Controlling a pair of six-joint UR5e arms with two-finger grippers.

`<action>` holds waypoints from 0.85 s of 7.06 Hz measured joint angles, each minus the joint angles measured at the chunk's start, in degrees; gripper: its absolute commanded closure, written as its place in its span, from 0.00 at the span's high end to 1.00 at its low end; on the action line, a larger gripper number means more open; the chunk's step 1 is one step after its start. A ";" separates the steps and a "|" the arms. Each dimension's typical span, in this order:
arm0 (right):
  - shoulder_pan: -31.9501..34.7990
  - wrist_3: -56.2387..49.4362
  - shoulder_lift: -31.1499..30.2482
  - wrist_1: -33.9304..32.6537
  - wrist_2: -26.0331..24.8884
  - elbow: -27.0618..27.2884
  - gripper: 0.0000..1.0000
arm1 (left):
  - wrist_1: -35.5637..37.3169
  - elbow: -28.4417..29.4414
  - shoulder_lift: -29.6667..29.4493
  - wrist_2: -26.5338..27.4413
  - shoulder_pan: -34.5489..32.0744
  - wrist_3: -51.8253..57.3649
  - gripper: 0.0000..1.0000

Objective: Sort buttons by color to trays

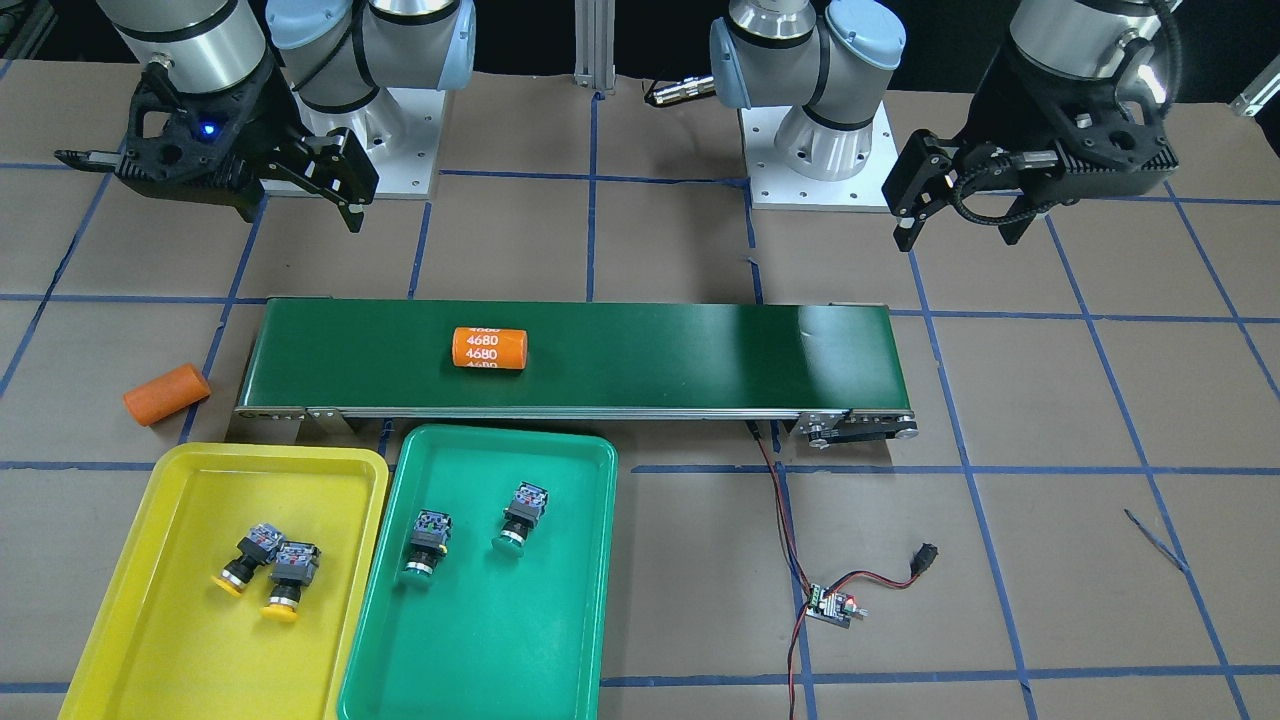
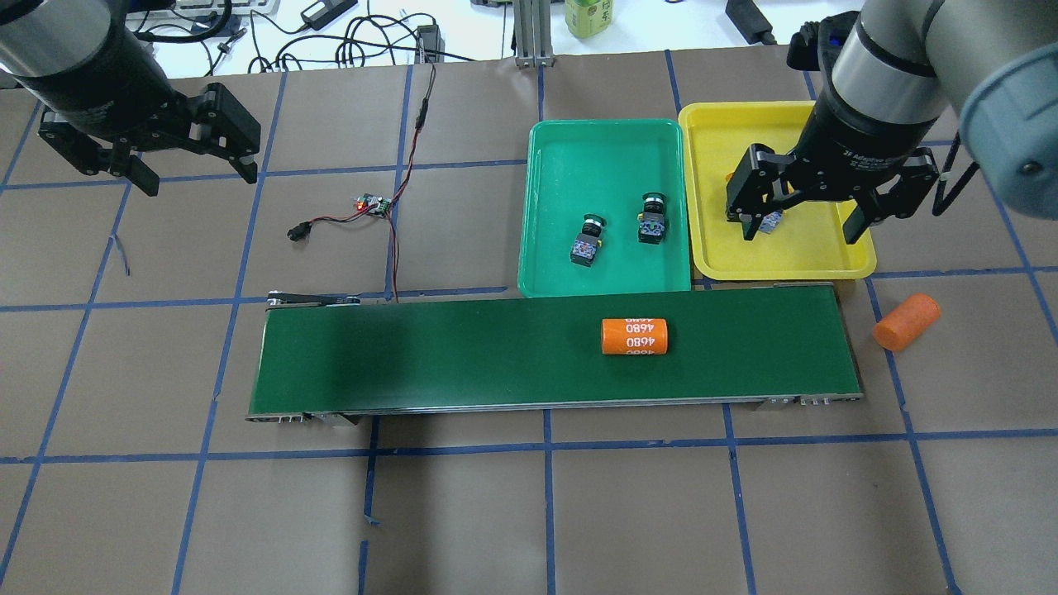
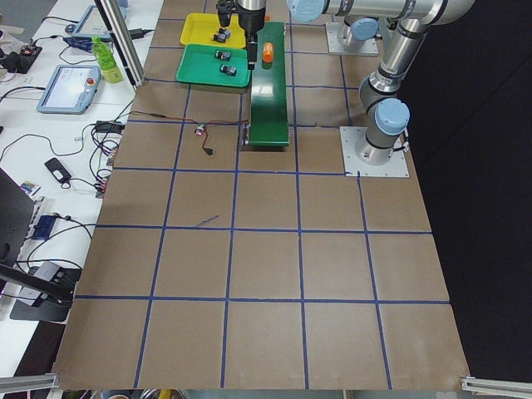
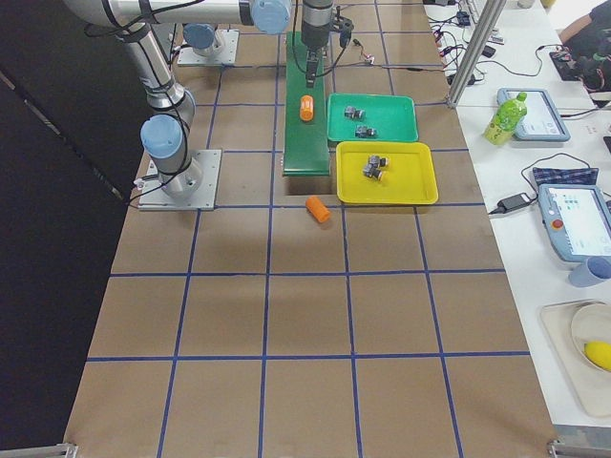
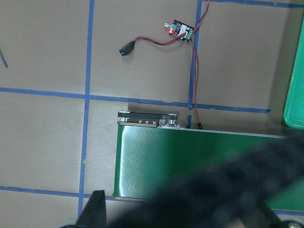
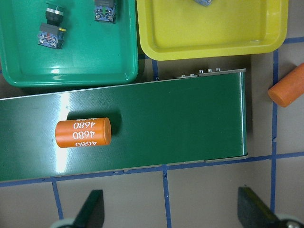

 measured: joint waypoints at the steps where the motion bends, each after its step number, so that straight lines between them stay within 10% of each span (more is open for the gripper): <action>1: 0.00 0.03 -0.02 0.00 -0.23 0.21 1.00 | 0.10 0.09 0.02 0.25 -0.13 -0.02 1.00; 6: 0.00 0.08 -0.06 0.02 -2.46 0.89 1.00 | 0.32 0.13 0.29 0.72 -0.42 0.31 1.00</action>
